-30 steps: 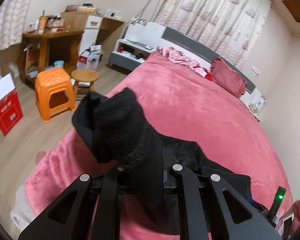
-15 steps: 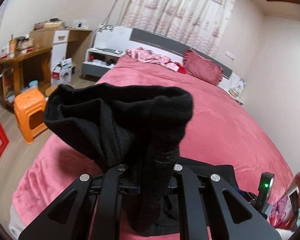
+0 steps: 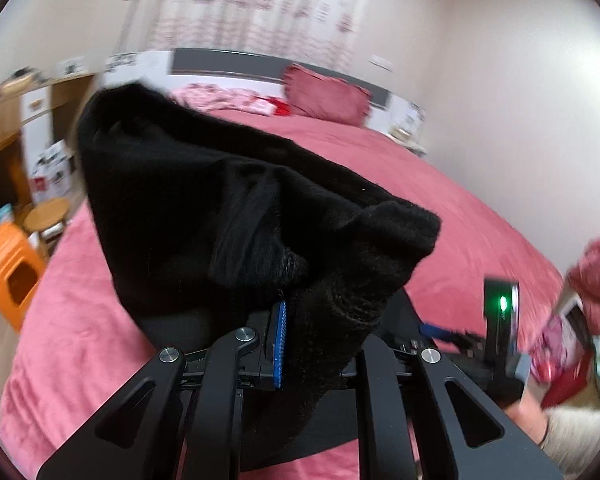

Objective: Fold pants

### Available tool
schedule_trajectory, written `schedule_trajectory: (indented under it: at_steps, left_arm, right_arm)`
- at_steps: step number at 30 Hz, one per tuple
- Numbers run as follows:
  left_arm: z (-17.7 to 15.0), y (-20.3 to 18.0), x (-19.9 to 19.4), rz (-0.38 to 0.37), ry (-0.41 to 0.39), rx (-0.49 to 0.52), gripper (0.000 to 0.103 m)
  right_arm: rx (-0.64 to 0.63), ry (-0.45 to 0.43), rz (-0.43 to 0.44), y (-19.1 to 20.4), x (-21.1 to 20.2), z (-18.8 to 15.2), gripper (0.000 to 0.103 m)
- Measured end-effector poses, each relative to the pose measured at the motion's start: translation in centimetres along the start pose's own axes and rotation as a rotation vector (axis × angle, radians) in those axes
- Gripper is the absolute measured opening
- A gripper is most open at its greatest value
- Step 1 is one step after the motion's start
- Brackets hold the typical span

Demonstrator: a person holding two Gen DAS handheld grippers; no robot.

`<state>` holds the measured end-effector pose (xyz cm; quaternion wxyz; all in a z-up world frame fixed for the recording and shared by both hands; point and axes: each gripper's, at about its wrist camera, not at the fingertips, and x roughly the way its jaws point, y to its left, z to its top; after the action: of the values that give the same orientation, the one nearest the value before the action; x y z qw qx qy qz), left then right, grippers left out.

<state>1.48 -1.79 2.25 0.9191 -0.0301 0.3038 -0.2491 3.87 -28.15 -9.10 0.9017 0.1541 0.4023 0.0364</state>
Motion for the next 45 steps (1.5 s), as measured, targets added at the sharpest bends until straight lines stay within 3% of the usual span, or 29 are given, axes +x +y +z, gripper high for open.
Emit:
schedule_trajectory:
  at_steps: [7, 11, 13, 14, 16, 17, 18, 20, 22, 26, 28, 29, 32, 34, 35, 36, 38, 40, 45]
  left_arm:
    - [-3.7, -5.8, 6.0, -0.096, 0.163, 0.202, 0.011]
    - [-7.3, -7.6, 9.2, -0.055, 0.317, 0.353, 0.019]
    - [-7.7, -7.4, 8.8, -0.062, 0.314, 0.370, 0.019]
    - [-7.5, -7.1, 8.2, -0.081, 0.297, 0.364, 0.023]
    - [-6.7, -5.9, 6.6, -0.172, 0.268, 0.301, 0.044]
    - [-6.2, -5.0, 5.6, -0.233, 0.244, 0.250, 0.061]
    - [-5.7, -4.1, 4.5, -0.286, 0.202, 0.195, 0.071]
    - [-4.8, -3.2, 2.8, -0.306, 0.139, 0.166, 0.071]
    - [-4.0, -2.7, 2.0, -0.257, 0.079, 0.164, 0.071]
    - [-3.6, 1.2, 1.6, -0.064, 0.028, 0.020, 0.071]
    - [-3.5, 4.7, 2.0, 0.070, 0.025, -0.104, 0.071]
    - [-3.6, 6.8, 2.2, 0.145, 0.029, -0.171, 0.071]
    - [-4.5, 11.2, 2.3, 0.232, 0.045, -0.307, 0.071]
    - [-5.2, 12.7, 2.3, 0.269, 0.065, -0.341, 0.071]
    - [-5.7, 13.1, 2.6, 0.284, 0.079, -0.349, 0.071]
    - [-5.9, 13.4, 3.0, 0.282, 0.094, -0.346, 0.071]
    - [-6.9, 13.3, 4.1, 0.271, 0.160, -0.324, 0.071]
    - [-7.7, 12.4, 4.8, 0.236, 0.198, -0.308, 0.071]
    - [-7.2, 9.6, 4.1, 0.145, 0.143, -0.202, 0.075]
  right_arm:
    - [0.139, -0.054, -0.007, -3.9, -2.8, 2.1, 0.084]
    - [0.211, -0.051, 0.120, -5.0, -3.7, 2.5, 0.084]
    - [0.234, -0.027, 0.218, -4.9, -3.7, 2.3, 0.084]
    - [0.241, -0.009, 0.254, -4.7, -3.6, 2.1, 0.084]
    - [0.238, 0.039, 0.315, -4.0, -2.9, 1.7, 0.084]
    - [0.233, 0.064, 0.333, -3.6, -2.6, 1.5, 0.084]
    - [0.231, 0.096, 0.362, -3.0, -2.1, 1.1, 0.084]
    - [0.255, 0.136, 0.419, -2.6, -1.5, 0.7, 0.084]
    - [0.301, 0.196, 0.460, -2.3, -0.6, 0.2, 0.084]
    - [0.259, 0.238, 0.378, -1.4, -0.2, 0.1, 0.084]
    - [0.231, 0.237, 0.332, -0.8, -0.5, 0.4, 0.077]
    - [0.219, 0.237, 0.312, -0.4, -0.6, 0.6, 0.067]
    - [0.189, 0.259, 0.257, 0.5, -0.7, 0.7, 0.064]
    - [0.188, 0.293, 0.253, 0.9, -0.5, 0.2, 0.065]
    - [0.168, 0.301, 0.242, 1.3, -0.5, 0.0, 0.059]
    - [0.135, 0.299, 0.225, 1.6, -0.4, -0.1, 0.024]
    - [0.101, 0.296, 0.238, 2.0, -0.3, -0.1, 0.019]
    - [0.168, 0.268, 0.297, 0.7, -1.6, 0.5, 0.016]
    - [0.135, 0.128, 0.275, -2.1, -7.6, 3.0, 0.012]
